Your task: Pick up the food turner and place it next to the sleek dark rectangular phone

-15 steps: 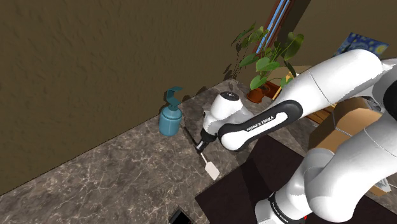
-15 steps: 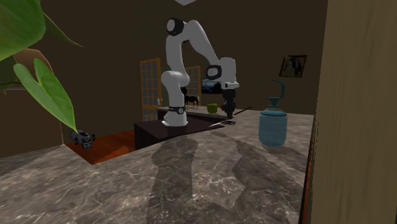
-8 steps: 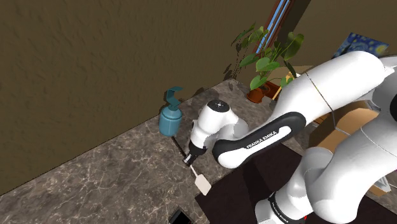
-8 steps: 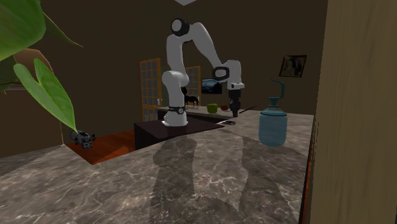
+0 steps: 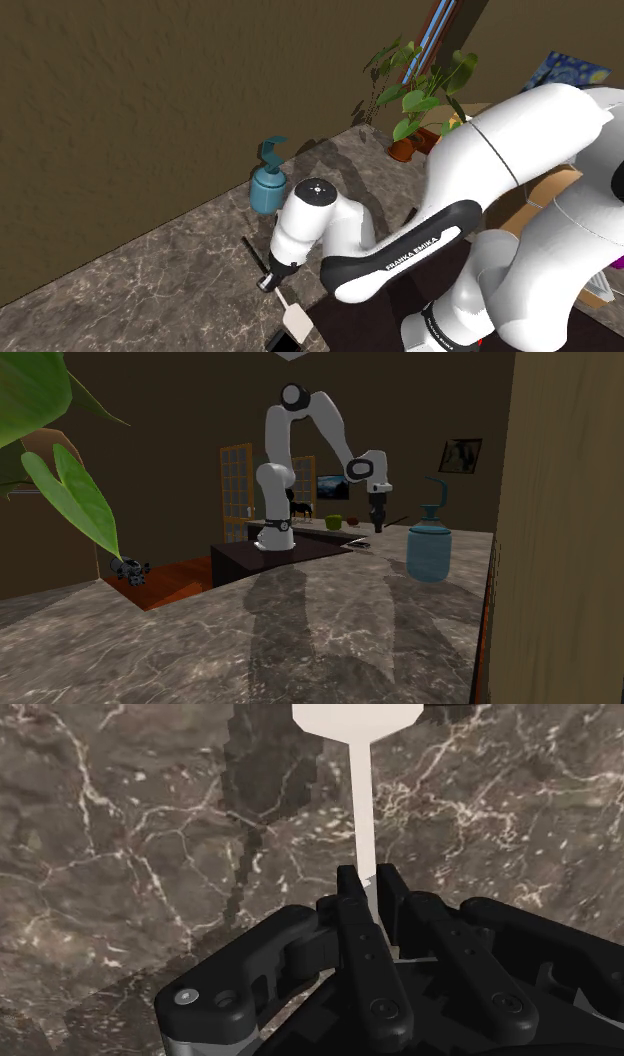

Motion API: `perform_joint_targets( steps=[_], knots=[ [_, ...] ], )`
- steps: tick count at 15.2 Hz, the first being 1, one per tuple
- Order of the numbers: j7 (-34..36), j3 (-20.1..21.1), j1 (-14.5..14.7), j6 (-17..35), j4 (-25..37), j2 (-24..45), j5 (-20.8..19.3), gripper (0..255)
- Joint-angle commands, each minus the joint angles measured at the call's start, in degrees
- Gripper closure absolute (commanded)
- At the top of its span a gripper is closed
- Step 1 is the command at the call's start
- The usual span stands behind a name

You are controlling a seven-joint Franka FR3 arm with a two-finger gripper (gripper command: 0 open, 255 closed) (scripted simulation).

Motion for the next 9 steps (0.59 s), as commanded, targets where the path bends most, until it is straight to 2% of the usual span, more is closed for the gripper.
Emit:
perform_joint_targets(
  steps=[1, 9],
  knots=[
    [3.6, 1.2, 1.5, -1.0, 2.5, 1.6, -1.0, 255],
    [17.0, 4.4, 8.4, -5.5, 14.3, 10.0, -5.7, 255]
  ],
)
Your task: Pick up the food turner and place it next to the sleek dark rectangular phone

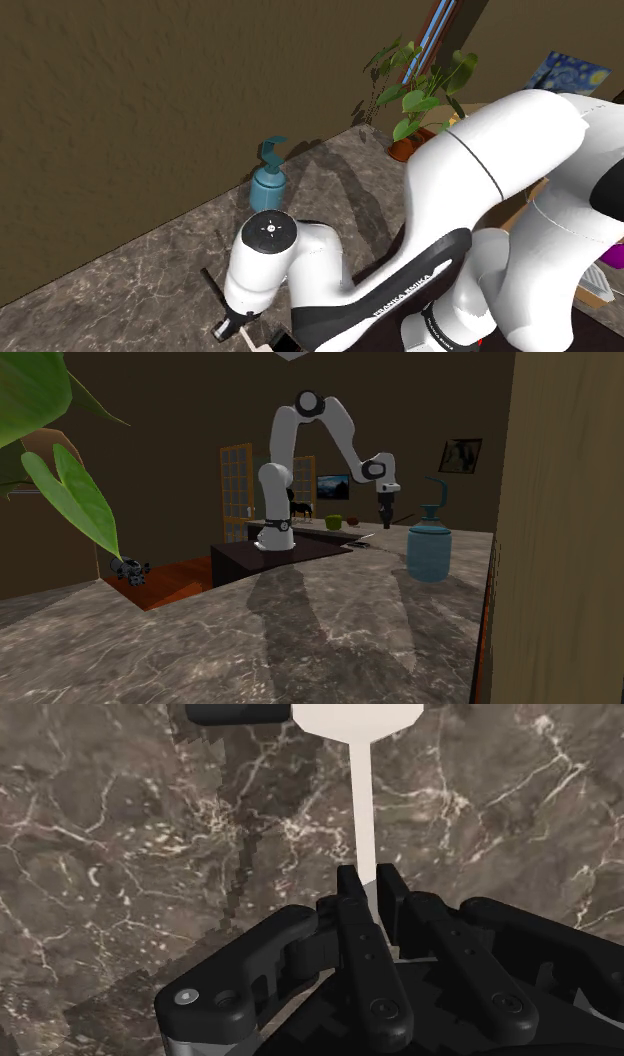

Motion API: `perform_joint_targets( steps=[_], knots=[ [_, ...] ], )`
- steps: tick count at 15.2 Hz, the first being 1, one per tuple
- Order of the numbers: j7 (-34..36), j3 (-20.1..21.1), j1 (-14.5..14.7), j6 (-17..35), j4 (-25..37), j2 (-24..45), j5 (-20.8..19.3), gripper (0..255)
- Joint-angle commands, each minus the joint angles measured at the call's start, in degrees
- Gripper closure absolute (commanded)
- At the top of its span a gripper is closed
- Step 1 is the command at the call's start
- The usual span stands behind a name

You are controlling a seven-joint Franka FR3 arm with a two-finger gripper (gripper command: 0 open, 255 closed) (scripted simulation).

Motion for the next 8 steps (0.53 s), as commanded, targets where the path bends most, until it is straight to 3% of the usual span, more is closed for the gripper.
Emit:
perform_joint_targets(
  steps=[1, 6, 8],
  knots=[
    [3.1, 0.5, 1.8, -1.2, 3.2, 2.3, -1.2, 255],
    [9.5, 1.1, 6.7, -5.2, 12.8, 8.7, -3.6, 255],
    [10.3, 0.9, 7.3, -5.1, 13.8, 9.9, -4.1, 255]
  ],
)
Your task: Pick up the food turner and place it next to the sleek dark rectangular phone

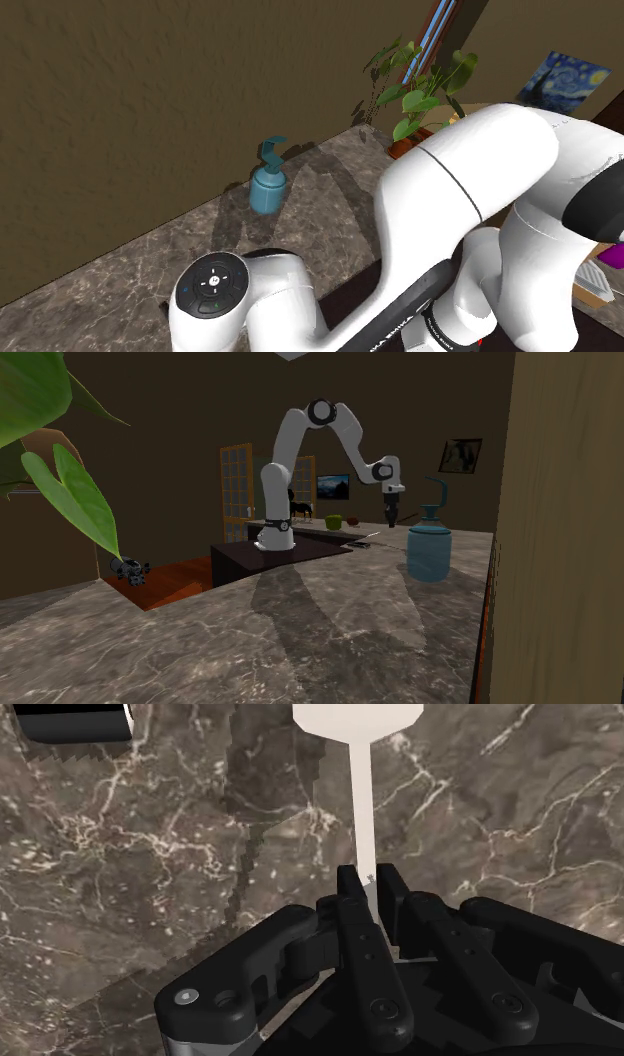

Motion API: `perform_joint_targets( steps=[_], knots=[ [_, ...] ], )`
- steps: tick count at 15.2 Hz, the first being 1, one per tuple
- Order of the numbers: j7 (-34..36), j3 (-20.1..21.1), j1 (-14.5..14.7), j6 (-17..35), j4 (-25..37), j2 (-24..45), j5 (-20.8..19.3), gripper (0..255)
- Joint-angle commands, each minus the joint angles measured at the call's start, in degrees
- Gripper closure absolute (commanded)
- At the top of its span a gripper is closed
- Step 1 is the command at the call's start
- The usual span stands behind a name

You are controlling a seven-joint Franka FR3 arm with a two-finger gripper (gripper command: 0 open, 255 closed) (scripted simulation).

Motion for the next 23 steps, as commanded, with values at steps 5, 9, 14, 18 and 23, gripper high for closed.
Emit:
perform_joint_targets(
  steps=[5, 9, 14, 18, 23],
  knots=[
    [2.1, -1.1, 1.4, 2.7, 1.1, 4.0, -2.1, 255],
    [3.2, -2.0, 2.0, 5.0, 1.3, 6.5, -3.5, 255],
    [4.2, -3.0, 2.8, 7.1, 1.7, 9.2, -4.8, 255],
    [4.2, -3.0, 2.8, 7.1, 1.7, 9.2, -4.8, 255],
    [4.2, -3.0, 2.8, 7.1, 1.7, 9.2, -4.8, 0]
  ],
)
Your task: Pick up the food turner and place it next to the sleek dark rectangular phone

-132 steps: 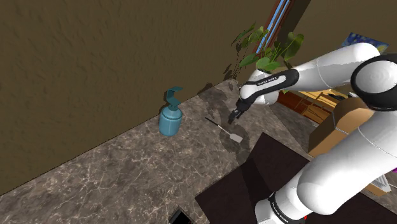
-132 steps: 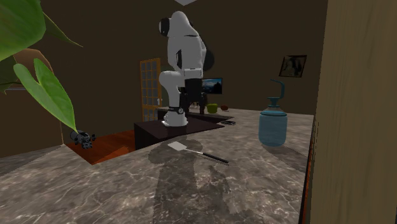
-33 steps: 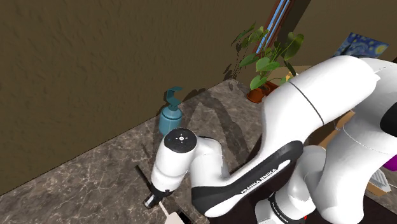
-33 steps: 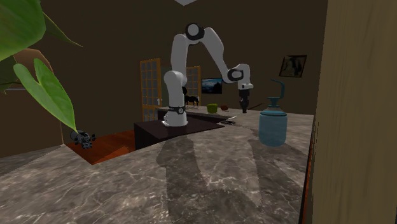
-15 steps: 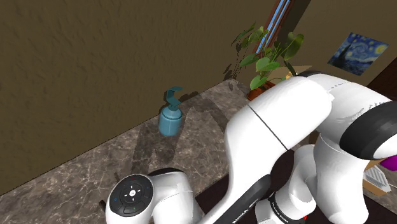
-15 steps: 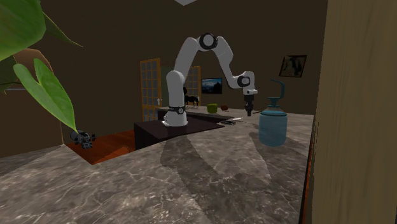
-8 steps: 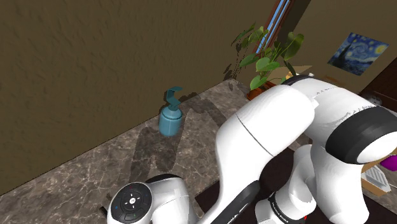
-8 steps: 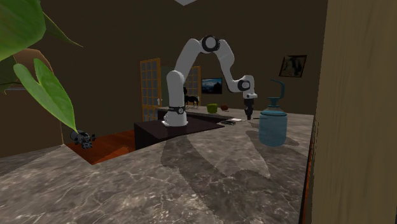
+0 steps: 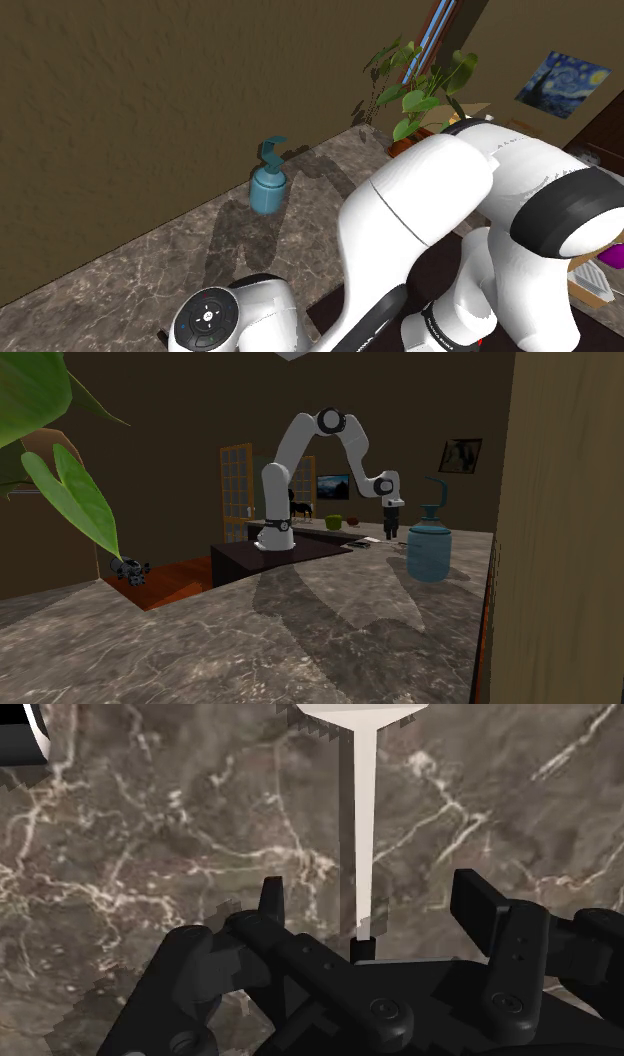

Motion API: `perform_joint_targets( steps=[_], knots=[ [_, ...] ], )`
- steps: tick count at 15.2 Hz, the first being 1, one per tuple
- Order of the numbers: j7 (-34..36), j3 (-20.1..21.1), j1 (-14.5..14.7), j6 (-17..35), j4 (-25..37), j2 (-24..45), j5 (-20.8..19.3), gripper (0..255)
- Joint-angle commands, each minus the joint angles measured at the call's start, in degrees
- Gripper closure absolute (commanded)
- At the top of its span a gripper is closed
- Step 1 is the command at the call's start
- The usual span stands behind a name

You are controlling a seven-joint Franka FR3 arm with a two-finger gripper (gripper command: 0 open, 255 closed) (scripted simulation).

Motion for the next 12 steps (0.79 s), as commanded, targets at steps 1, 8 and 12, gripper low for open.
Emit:
perform_joint_targets(
  steps=[1, 8, 12],
  knots=[
    [0.0, 0.0, 0.0, 0.0, 0.0, 0.0, 0.0, 0],
    [-2.2, 2.4, -1.5, -5.1, -1.1, -6.4, 3.1, 0],
    [-2.2, 2.4, -1.5, -5.1, -1.1, -6.4, 3.1, 0]
  ],
)
